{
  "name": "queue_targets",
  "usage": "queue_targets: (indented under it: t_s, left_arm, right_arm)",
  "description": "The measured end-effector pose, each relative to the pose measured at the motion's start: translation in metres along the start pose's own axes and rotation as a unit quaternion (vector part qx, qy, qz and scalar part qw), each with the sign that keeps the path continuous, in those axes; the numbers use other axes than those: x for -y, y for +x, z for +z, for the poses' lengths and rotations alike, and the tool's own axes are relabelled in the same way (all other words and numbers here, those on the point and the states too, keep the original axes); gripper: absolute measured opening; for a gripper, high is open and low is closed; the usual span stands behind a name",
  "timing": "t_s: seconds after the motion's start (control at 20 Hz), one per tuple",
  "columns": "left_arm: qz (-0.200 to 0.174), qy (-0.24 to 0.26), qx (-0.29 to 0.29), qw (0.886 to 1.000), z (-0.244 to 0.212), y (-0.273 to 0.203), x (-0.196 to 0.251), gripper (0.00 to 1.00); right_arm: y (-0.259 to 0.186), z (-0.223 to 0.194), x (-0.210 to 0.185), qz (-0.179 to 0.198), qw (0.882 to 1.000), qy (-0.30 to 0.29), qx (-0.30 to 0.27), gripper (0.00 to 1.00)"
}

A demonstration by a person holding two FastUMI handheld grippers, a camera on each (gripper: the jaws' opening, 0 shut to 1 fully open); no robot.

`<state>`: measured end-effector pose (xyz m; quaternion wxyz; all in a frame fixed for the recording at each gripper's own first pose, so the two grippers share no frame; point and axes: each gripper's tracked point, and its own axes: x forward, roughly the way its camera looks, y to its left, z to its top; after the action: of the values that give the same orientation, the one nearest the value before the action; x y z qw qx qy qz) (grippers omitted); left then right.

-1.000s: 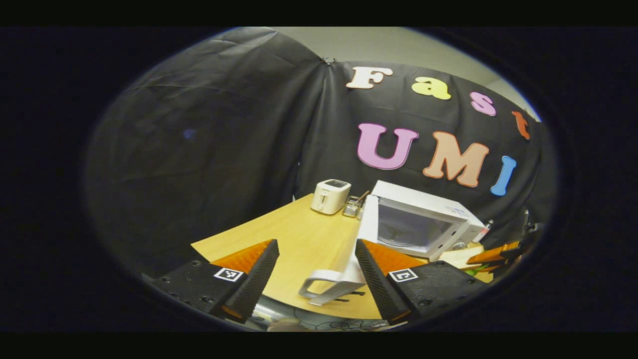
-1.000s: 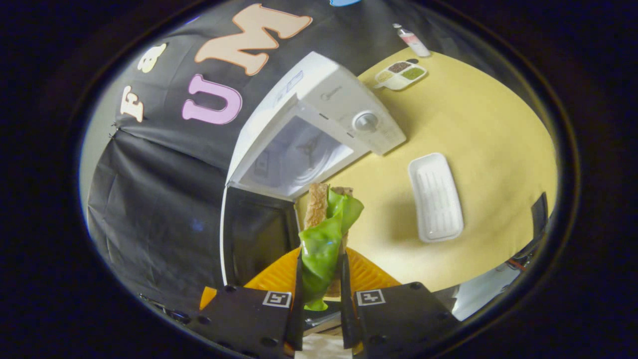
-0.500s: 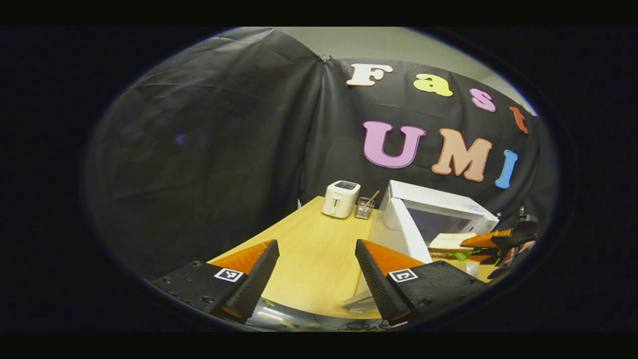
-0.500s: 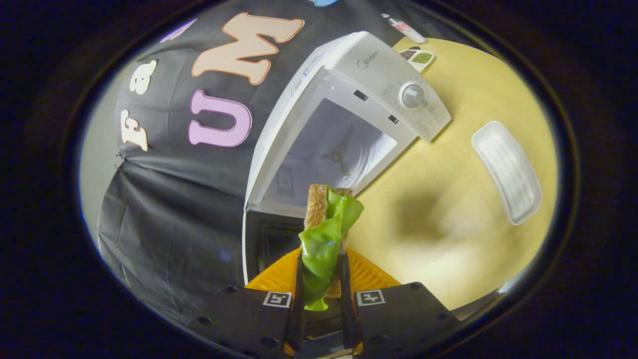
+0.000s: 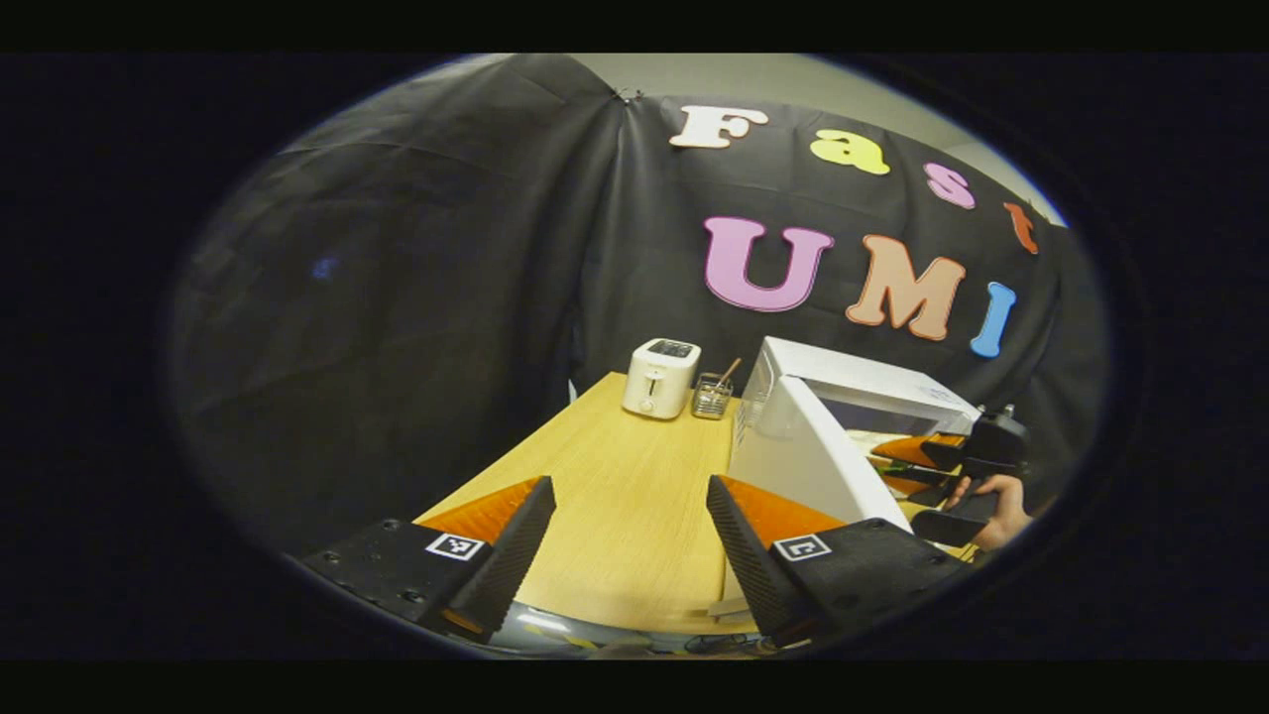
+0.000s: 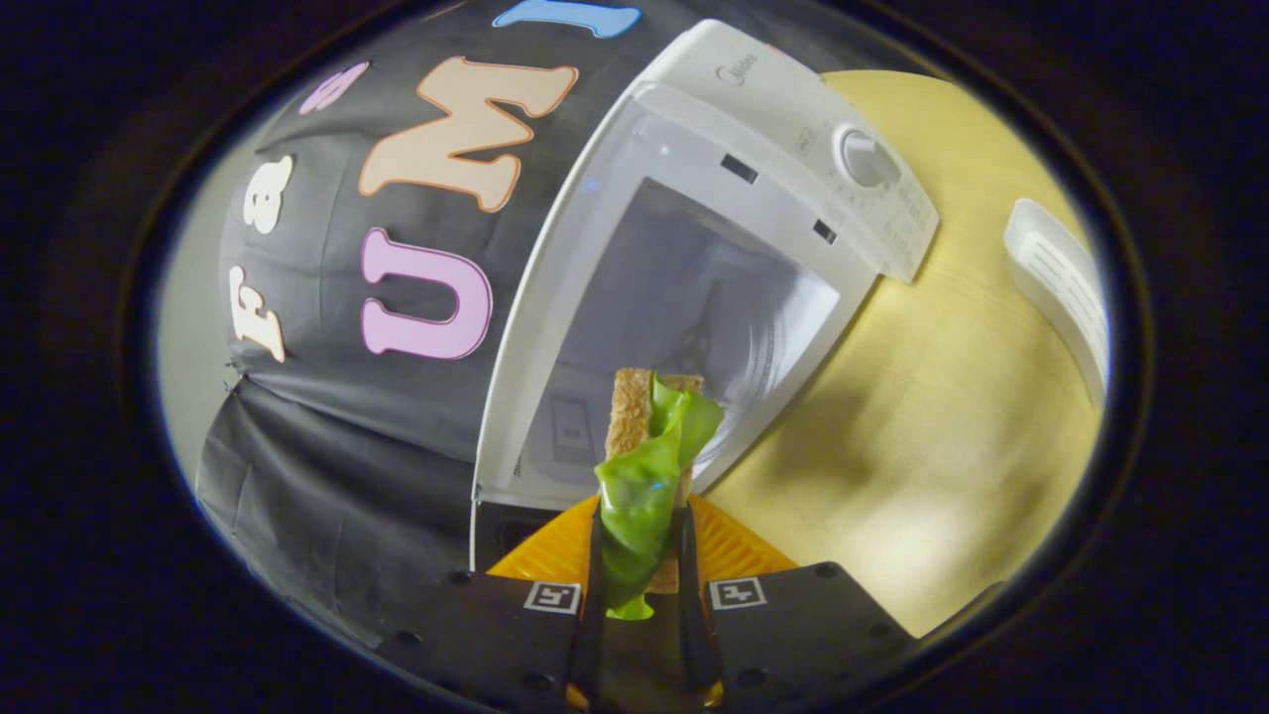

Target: Open the microwave oven with the left hand, put the food in, and close the microwave oven.

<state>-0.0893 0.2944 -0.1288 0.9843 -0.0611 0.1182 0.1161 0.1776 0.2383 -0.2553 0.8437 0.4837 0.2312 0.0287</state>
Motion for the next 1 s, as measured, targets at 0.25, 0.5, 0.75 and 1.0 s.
queue_targets:
  t_s: [0.25,0.5,0.75,1.0]
  left_arm:
    - [-0.006,0.006,-0.027,1.0,-0.019,0.006,-0.01,0.9]
    - [-0.009,0.007,-0.055,0.998,-0.036,0.003,-0.015,0.9]
    - [-0.006,0.0,-0.085,0.996,-0.052,0.002,-0.016,0.91]
    - [-0.003,0.006,-0.084,0.996,-0.052,0.003,-0.015,0.87]
  right_arm:
    - [0.044,0.001,0.008,-0.021,0.998,-0.048,0.035,0.33]
    - [0.079,0.021,0.016,-0.044,0.995,-0.048,0.08,0.32]
    - [0.099,0.046,0.022,-0.062,0.989,-0.07,0.116,0.32]
    - [0.099,0.056,0.029,-0.095,0.98,-0.1,0.14,0.4]
